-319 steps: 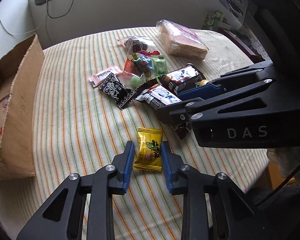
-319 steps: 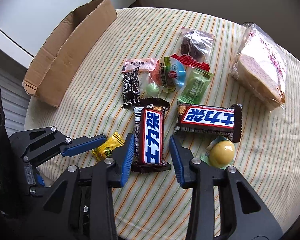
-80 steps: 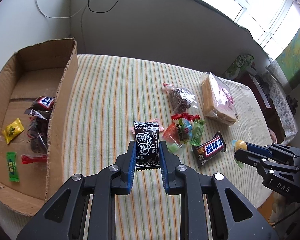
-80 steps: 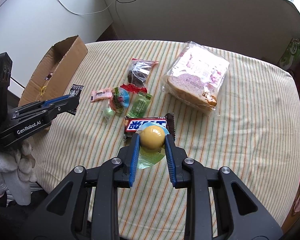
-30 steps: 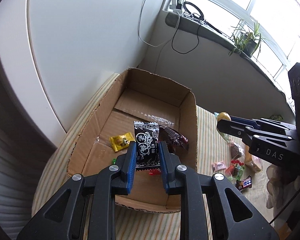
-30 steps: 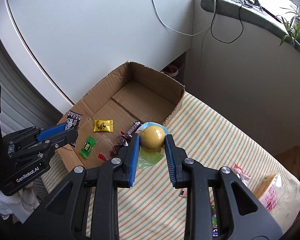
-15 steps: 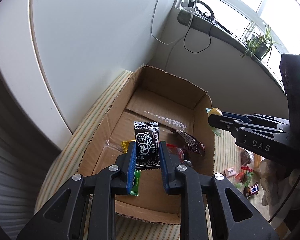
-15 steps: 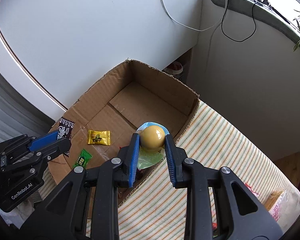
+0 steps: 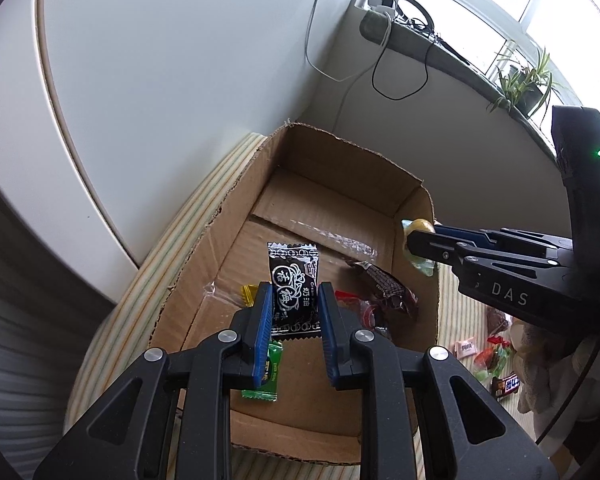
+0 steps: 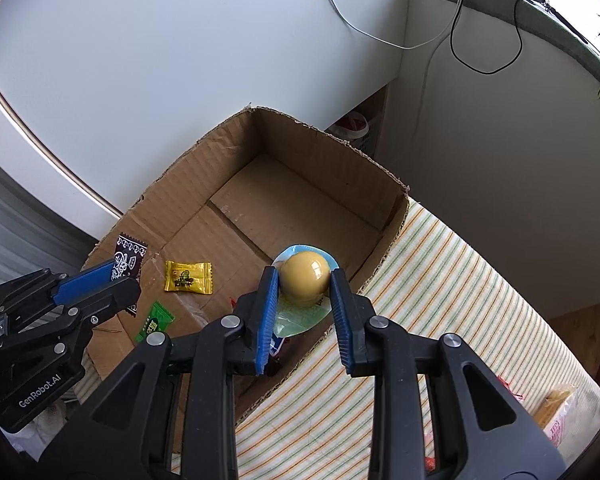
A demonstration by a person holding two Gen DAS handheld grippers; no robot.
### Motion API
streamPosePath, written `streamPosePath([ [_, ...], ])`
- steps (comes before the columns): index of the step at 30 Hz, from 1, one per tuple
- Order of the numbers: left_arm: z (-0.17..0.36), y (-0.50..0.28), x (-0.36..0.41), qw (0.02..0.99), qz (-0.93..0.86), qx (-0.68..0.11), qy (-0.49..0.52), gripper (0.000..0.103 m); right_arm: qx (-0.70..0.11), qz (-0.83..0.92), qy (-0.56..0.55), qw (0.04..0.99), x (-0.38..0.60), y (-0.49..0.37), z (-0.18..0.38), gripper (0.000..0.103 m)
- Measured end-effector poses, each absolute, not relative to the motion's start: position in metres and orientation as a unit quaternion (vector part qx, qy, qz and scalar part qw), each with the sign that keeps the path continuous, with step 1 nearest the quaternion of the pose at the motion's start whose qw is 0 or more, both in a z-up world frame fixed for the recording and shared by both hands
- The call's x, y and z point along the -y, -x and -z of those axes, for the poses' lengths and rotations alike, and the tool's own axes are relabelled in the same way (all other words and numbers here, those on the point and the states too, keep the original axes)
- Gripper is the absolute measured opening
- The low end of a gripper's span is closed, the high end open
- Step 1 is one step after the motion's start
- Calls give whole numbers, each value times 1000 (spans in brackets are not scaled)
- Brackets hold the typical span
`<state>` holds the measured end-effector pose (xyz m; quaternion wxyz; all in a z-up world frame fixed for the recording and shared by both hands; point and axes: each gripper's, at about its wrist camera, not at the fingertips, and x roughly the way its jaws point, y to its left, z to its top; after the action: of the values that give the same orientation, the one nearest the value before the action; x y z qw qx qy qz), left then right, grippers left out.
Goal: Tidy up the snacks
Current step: 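Open the left tool to drop the black packet while the right tool drops the ball candy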
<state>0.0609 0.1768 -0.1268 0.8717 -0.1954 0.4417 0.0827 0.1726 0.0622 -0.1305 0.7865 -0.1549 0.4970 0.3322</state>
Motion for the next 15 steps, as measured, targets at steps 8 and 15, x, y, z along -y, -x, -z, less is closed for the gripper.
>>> streamPosePath([
  [8, 126, -63, -175, 871, -84, -445, 192, 32, -491, -331, 148, 792, -58, -174, 124, 42],
  [15, 123, -63, -172, 875, -84, -440, 186, 41, -484, -325, 141, 800, -47, -171, 114, 58],
])
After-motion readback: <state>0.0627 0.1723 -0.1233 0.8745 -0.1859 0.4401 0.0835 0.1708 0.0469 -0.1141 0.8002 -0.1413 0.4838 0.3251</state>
